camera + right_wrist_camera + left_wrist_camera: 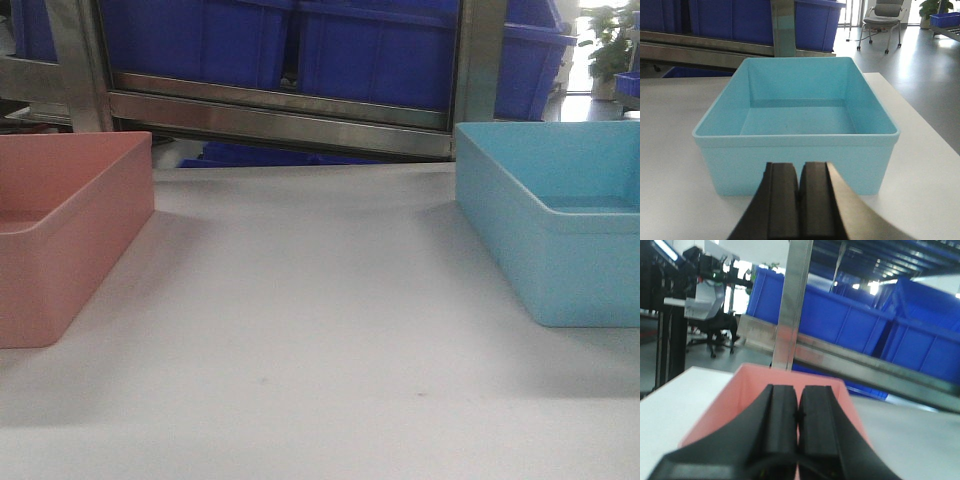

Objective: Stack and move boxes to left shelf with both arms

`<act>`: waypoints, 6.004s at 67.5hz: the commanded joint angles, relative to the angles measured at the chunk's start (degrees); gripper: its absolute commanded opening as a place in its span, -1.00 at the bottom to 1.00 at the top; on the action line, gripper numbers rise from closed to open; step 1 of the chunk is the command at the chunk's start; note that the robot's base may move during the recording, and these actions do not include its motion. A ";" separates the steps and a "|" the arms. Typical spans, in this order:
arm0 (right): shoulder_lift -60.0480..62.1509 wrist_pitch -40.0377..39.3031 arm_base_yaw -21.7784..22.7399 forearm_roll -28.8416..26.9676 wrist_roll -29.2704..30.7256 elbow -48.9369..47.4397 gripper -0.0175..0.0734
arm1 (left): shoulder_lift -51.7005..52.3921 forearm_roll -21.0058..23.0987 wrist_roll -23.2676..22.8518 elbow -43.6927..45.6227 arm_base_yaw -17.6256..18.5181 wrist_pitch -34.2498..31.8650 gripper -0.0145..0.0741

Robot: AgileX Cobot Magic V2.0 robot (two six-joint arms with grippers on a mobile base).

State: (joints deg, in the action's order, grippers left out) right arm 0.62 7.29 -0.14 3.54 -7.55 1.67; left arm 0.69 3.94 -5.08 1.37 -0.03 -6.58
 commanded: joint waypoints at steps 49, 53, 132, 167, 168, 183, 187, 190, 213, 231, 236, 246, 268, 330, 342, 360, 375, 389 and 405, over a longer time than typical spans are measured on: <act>1.02 -5.06 0.24 0.68 0.29 -1.34 -0.51 | -54.56 -1.43 0.10 63.33 -0.01 49.34 0.46; 1.02 -5.06 0.24 0.68 0.29 -1.34 -0.51 | -59.97 -3.06 1.00 66.81 -0.01 52.25 0.57; 1.02 -5.88 0.24 0.68 0.29 -1.34 -0.51 | -121.90 8.76 24.17 104.19 -17.75 61.33 0.62; 1.02 -5.88 0.24 0.68 0.29 -1.34 -0.51 | -122.66 8.17 24.17 104.70 -17.75 61.95 -0.66; 1.02 -5.88 0.24 0.68 0.29 -1.34 -0.51 | -122.66 8.17 24.17 104.70 -17.75 61.96 -0.70; 1.02 -5.88 0.24 0.68 0.29 -1.34 -0.51 | -122.66 8.17 24.17 104.70 -17.75 62.39 -0.68; 1.02 -5.88 0.24 0.68 0.29 -1.34 -0.51 | -122.66 8.28 24.17 104.70 -17.75 62.39 -0.68; 1.02 -5.88 0.24 0.68 0.29 -1.34 -0.51 | -122.56 8.53 24.17 104.70 -17.75 62.39 -0.68; 1.02 -5.88 0.24 0.68 0.29 -1.34 -0.51 | -118.45 14.39 19.52 107.38 -17.13 66.00 -0.68; 1.02 -5.75 0.24 0.68 0.29 -1.34 -0.51 | -112.42 16.15 12.49 109.98 -12.64 70.94 -0.68; 1.02 -5.75 0.24 0.68 0.29 -1.34 -0.51 | -111.22 16.44 9.65 109.98 -10.31 72.19 -0.67; 1.02 -5.75 0.24 0.68 0.29 -1.34 -0.51 | -110.91 16.44 5.08 109.98 -5.38 74.33 -0.67; 1.02 -5.75 0.24 0.68 0.29 -1.34 -0.51 | -111.67 12.34 -4.82 109.98 5.86 72.55 -0.67; 1.02 -5.75 0.24 0.68 0.29 -1.34 -0.51 | -121.20 0.13 -17.68 109.09 21.82 71.89 -0.67; 1.02 -5.75 0.24 0.68 0.29 -1.34 -0.51 | -122.66 0.13 -18.53 109.09 21.82 73.80 -0.67; 1.02 -5.80 0.24 0.68 0.29 -1.34 -0.51 | -122.81 0.13 -18.31 109.09 21.82 74.23 -0.41; 1.02 -5.80 0.24 0.68 0.29 -1.34 -0.51 | -122.69 0.13 -17.22 109.09 21.82 76.02 0.44; 1.02 -5.80 0.24 0.68 0.29 -1.34 -0.51 | -120.90 -0.17 -10.32 112.93 21.82 80.37 0.53; 1.02 -5.66 0.24 0.68 0.29 -1.34 -0.51 | -111.12 -5.84 -1.27 113.83 21.82 78.45 0.52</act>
State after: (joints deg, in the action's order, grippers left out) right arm 0.62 7.19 -0.14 3.71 -7.55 1.67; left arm -117.52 0.00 -9.76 113.26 21.44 70.24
